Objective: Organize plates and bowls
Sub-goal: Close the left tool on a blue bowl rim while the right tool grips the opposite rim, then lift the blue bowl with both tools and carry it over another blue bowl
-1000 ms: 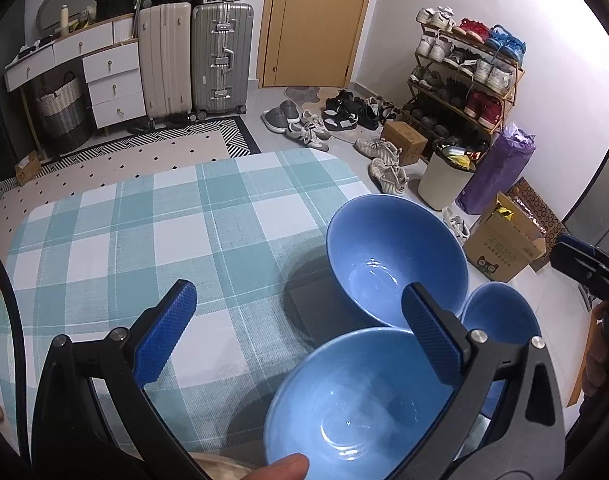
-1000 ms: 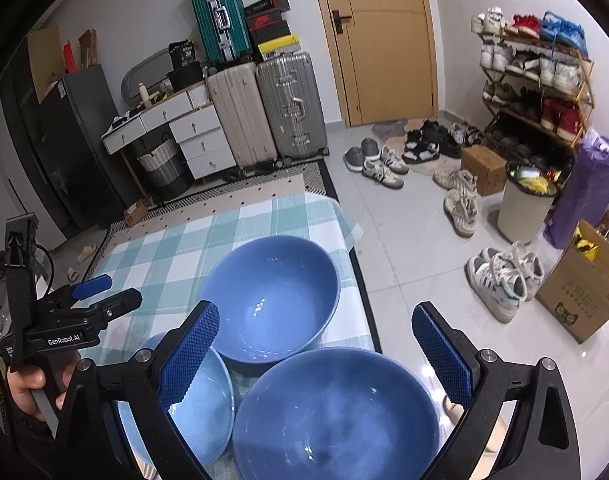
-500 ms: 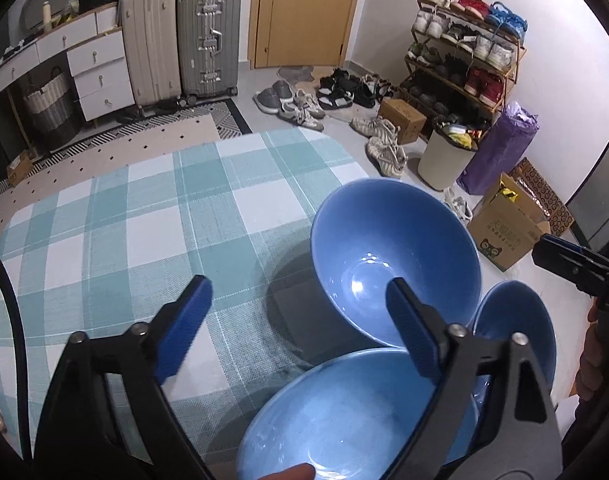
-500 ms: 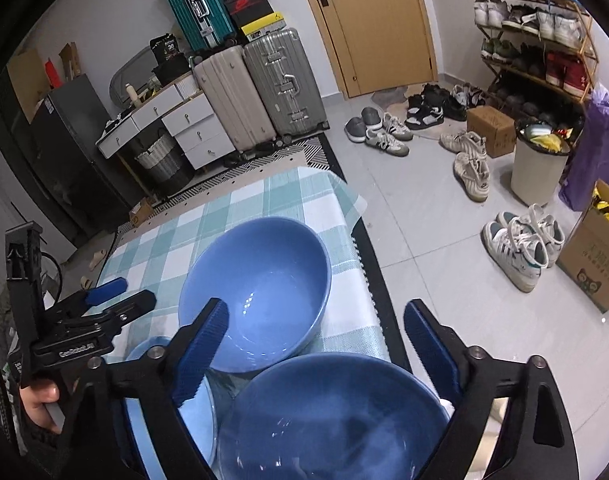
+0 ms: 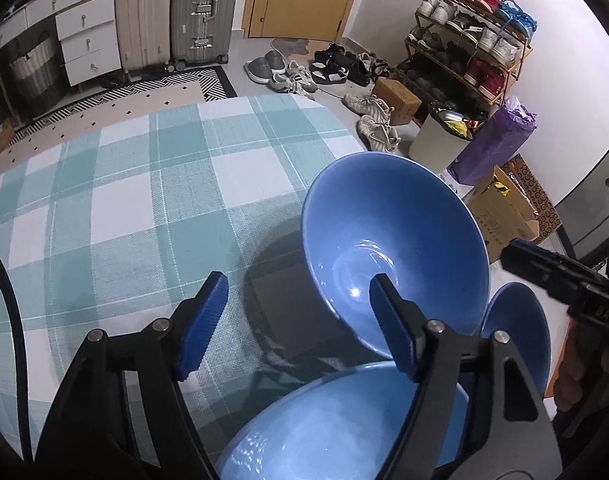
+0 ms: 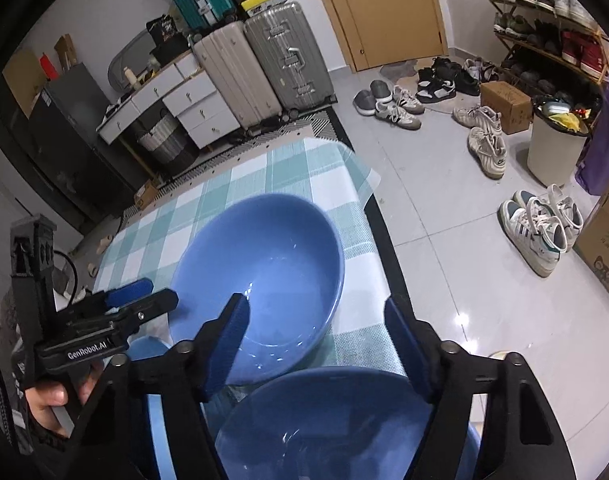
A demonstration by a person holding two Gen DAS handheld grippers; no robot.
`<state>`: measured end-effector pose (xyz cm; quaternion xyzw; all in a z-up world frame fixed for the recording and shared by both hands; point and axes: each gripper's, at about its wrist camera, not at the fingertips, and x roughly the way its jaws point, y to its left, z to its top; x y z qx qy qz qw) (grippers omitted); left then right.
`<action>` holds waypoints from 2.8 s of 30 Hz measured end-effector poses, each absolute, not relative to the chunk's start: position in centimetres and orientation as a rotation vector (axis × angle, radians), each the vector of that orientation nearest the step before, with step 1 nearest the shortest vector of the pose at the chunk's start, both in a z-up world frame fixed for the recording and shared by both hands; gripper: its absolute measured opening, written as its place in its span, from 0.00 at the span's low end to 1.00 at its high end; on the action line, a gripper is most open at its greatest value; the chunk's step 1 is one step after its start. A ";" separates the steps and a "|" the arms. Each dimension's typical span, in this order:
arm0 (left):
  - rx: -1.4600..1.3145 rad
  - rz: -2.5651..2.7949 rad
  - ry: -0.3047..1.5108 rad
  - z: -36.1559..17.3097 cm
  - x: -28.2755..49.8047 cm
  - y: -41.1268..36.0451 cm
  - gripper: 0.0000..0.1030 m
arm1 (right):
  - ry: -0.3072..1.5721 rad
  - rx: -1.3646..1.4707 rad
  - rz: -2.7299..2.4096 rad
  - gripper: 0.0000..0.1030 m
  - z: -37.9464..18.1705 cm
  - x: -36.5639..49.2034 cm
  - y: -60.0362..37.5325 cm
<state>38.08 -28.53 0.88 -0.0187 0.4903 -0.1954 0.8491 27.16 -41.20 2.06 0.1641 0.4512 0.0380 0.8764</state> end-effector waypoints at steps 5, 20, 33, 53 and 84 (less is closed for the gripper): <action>-0.037 -0.406 1.038 0.5 38.6 -28.9 0.67 | 0.958 0.327 0.090 0.57 1.3 27.7 -40.6; -0.050 -0.431 1.076 -0.6 39.1 -29.7 0.18 | 0.961 0.311 0.083 0.26 0.2 28.4 -40.4; -0.012 -0.438 1.035 0.2 38.4 -31.0 0.12 | 0.932 0.280 0.054 0.18 0.3 27.9 -40.5; -0.034 -0.461 0.952 5.2 35.7 -29.6 0.12 | 0.865 0.246 0.049 0.18 3.8 25.7 -39.9; -0.057 -0.479 0.828 14.4 27.4 -25.9 0.12 | 0.745 0.193 0.079 0.18 10.9 19.4 -36.7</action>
